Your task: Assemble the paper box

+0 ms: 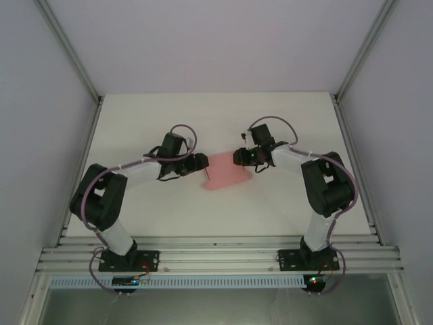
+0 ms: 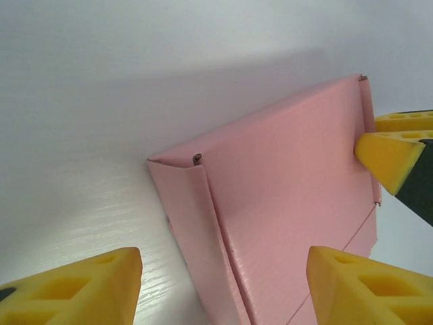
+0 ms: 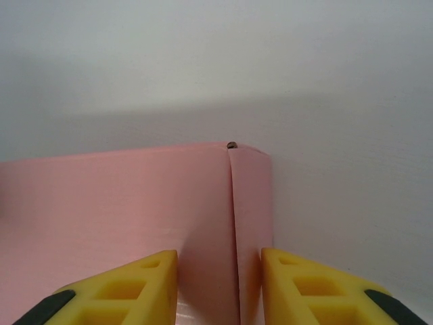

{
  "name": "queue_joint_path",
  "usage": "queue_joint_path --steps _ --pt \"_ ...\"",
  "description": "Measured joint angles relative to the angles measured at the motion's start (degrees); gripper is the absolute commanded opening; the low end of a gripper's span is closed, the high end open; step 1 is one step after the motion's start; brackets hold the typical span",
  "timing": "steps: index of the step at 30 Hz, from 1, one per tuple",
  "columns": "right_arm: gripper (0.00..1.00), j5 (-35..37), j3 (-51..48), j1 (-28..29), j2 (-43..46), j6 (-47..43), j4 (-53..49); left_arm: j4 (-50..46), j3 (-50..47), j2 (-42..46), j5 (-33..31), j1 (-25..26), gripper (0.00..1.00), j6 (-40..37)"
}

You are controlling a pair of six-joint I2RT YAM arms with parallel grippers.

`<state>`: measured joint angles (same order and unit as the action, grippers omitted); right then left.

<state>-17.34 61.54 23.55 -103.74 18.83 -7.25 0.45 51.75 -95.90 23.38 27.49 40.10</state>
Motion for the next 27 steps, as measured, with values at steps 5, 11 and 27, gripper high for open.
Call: queue_joint_path --steps 5,11,27 --pt "0.37 0.5 -1.4 0.2 0.5 1.7 2.0 2.2 0.2 -2.5 2.4 0.0 0.50 0.9" --pt "0.46 1.1 -2.4 0.3 1.1 4.7 3.2 5.4 0.0 -5.4 5.2 -0.1 0.21 2.9" --pt "0.87 -13.5 -7.3 -3.1 9.0 13.9 4.5 28.0 -11.6 -6.6 18.9 -7.6 0.00 8.5"
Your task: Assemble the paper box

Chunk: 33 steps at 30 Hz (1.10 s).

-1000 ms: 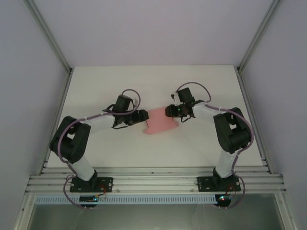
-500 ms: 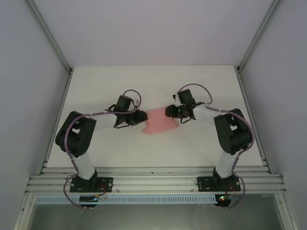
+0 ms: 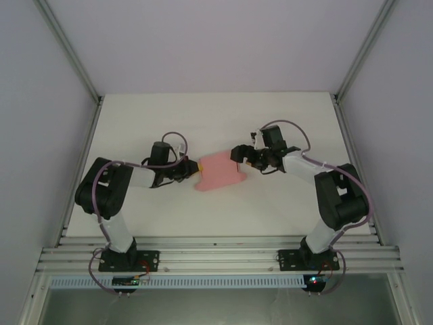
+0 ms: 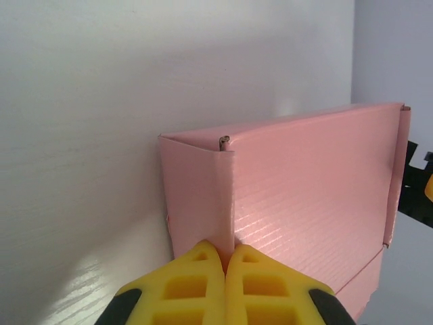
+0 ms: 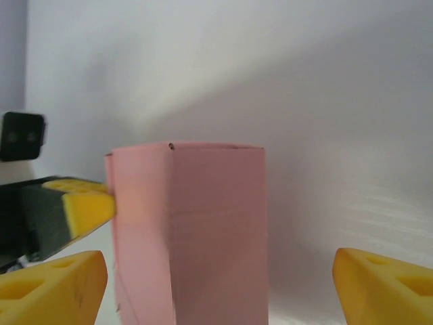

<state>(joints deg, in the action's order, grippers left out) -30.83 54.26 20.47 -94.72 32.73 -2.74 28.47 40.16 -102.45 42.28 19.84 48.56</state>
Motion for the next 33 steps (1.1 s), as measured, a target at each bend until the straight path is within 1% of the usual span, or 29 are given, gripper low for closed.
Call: queue_joint_path --steps 4,6,9,11,12,14,15,17,18,19,20,21,22,23,25,26,28,29,33 --pt "0.85 -5.5 0.0 0.3 -0.9 1.4 1.3 2.5 0.0 -1.6 2.7 -0.5 0.00 0.0" --pt "0.80 -7.3 0.0 0.5 -2.0 2.0 1.8 3.5 0.0 -2.3 3.9 -0.5 0.00 -0.1" --pt "0.68 -9.4 0.0 0.7 -3.7 2.8 2.5 3.9 0.0 -2.8 5.1 -0.5 0.00 -0.3" --pt "0.56 -10.8 -0.1 0.8 -4.3 3.7 3.2 4.3 0.0 -2.8 5.4 -0.5 0.00 -0.5" --pt "0.53 -11.1 -0.1 0.9 -4.4 4.2 3.5 4.4 0.0 -2.8 5.6 -0.5 0.03 -0.7" --pt "0.43 -11.8 -0.2 1.0 -4.4 5.2 4.5 4.6 0.0 -2.8 5.9 -0.7 0.11 -0.8" --pt "0.42 -12.2 -0.3 1.1 -4.4 5.8 5.0 4.7 0.0 -2.8 6.0 -0.8 0.16 -0.9" --pt "0.40 -12.3 -1.2 1.0 -4.0 7.0 6.0 5.0 0.0 -2.7 6.2 -1.0 0.29 -1.4" --pt "0.40 -12.5 -1.6 1.0 -3.7 7.5 6.3 5.1 0.0 -2.7 6.3 -1.0 0.39 -1.5" --pt "0.40 -12.5 -2.2 1.0 -3.1 8.1 6.4 5.4 0.0 -2.4 6.5 -1.0 0.53 -1.7" --pt "0.40 -12.5 -2.6 1.0 -2.5 8.6 6.4 5.6 0.0 -1.9 6.6 -1.0 0.62 -2.1" --pt "0.40 -12.5 -3.1 1.0 -1.8 9.3 6.3 5.6 0.0 -0.9 6.6 -1.0 0.78 -2.6" --pt "0.40 -12.5 -3.5 1.0 -1.1 10.1 6.3 4.9 0.1 0.5 6.4 -1.0 0.98 -3.4" --pt "0.40 -12.5 -3.8 1.0 -0.5 11.1 6.2 3.6 0.3 2.4 6.1 -1.0 1.00 -4.7" --pt "0.40 -12.5 -4.1 0.7 0.9 13.8 5.7 -1.4 1.9 7.1 4.3 -0.7 1.00 -9.1" --pt "0.40 -12.6 -4.1 0.4 1.5 15.1 5.2 -4.3 3.1 9.5 2.8 -0.5 1.00 -11.9" --pt "0.37 -13.3 -3.7 -0.7 2.3 17.7 2.6 -11.4 6.2 15.2 -2.0 1.4 1.00 -20.0" --pt "0.37 -13.8 -3.1 -1.4 2.4 18.6 0.2 -14.2 7.5 17.8 -4.6 2.9 1.00 -24.0" --pt "0.41 -16.8 0.5 -4.7 1.9 20.6 -10.7 -23.2 10.5 27.6 -16.0 14.2 1.00 -43.2"
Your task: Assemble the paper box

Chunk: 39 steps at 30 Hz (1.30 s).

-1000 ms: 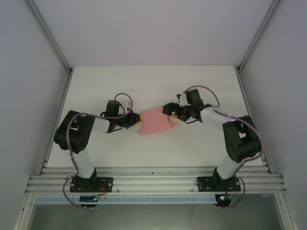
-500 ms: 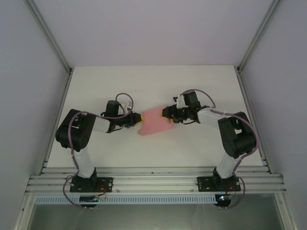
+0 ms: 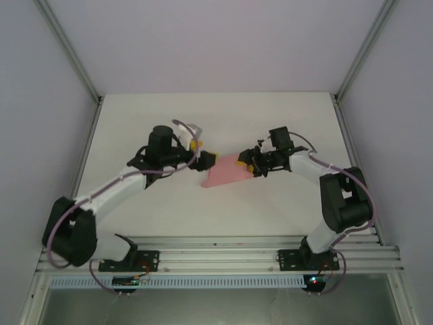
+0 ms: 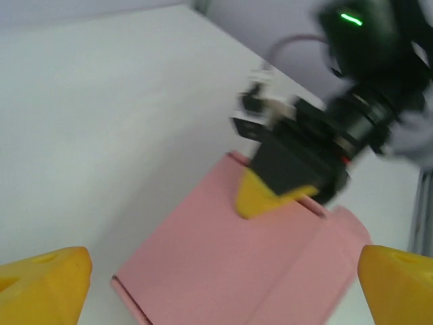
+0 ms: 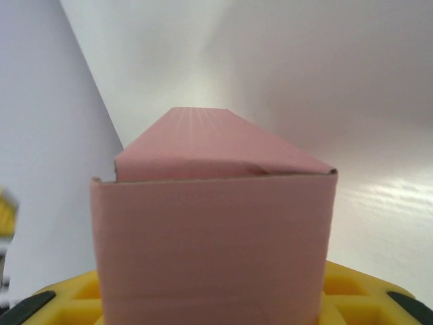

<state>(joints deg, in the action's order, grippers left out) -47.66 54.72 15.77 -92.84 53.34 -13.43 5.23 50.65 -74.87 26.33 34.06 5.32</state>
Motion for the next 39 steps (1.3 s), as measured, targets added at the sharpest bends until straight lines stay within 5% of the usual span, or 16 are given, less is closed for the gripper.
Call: queue_joint_path --steps 3,8,13,21,30,37,39 --pt "0.43 -4.3 1.8 -1.8 -1.1 2.3 -4.9 -4.5 -0.1 2.8 -5.8 7.3 1.00 -11.6" --pt "0.43 -10.3 2.2 -3.3 -3.3 6.2 -10.0 -12.3 0.1 0.0 -15.0 12.6 1.00 -23.1" --pt "0.44 -12.2 2.9 -4.5 -4.2 7.0 -14.1 -20.4 3.0 -5.2 -20.3 16.5 1.00 -29.5" --pt "0.45 -15.0 2.9 -4.7 -4.1 7.8 -16.1 -20.2 3.6 -7.8 -26.0 18.0 0.99 -34.5" --pt "0.50 -17.4 5.0 -4.6 -4.1 5.5 -22.2 -18.7 3.7 -9.4 -28.4 18.0 0.64 -36.9" --pt "0.52 -17.8 5.2 -4.6 -4.1 4.9 -23.2 -17.1 3.2 -8.7 -29.4 18.0 0.47 -38.0" --pt "0.60 -17.7 5.2 -4.6 -3.8 5.1 -22.9 -17.0 3.2 -8.7 -29.6 18.0 0.46 -38.4"
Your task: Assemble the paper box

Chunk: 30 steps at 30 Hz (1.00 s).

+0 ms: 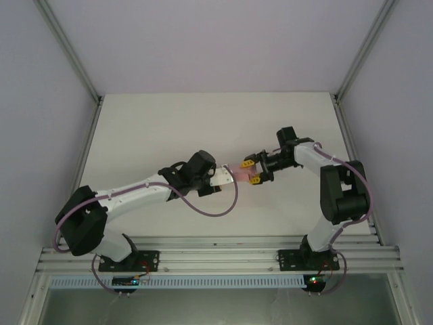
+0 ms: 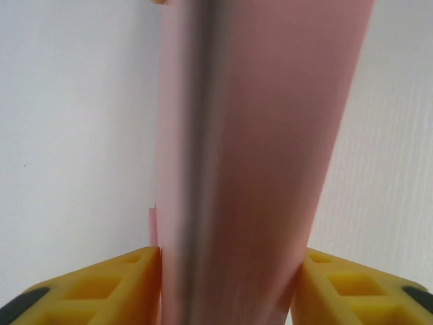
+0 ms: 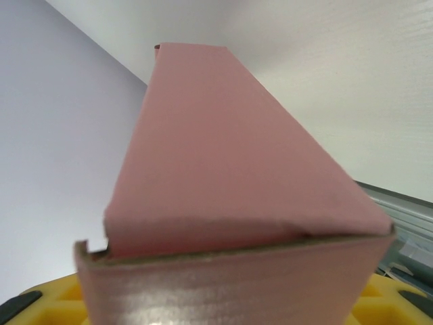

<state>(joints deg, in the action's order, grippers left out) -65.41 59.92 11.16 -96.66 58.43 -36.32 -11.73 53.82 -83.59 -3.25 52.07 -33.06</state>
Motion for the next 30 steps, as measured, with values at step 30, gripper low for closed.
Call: queue_joint_path --steps 30 --pt "0.80 33.9 -4.7 7.4 18.9 -53.2 18.2 -36.0 24.9 -16.7 16.9 -12.9 0.38 0.0"
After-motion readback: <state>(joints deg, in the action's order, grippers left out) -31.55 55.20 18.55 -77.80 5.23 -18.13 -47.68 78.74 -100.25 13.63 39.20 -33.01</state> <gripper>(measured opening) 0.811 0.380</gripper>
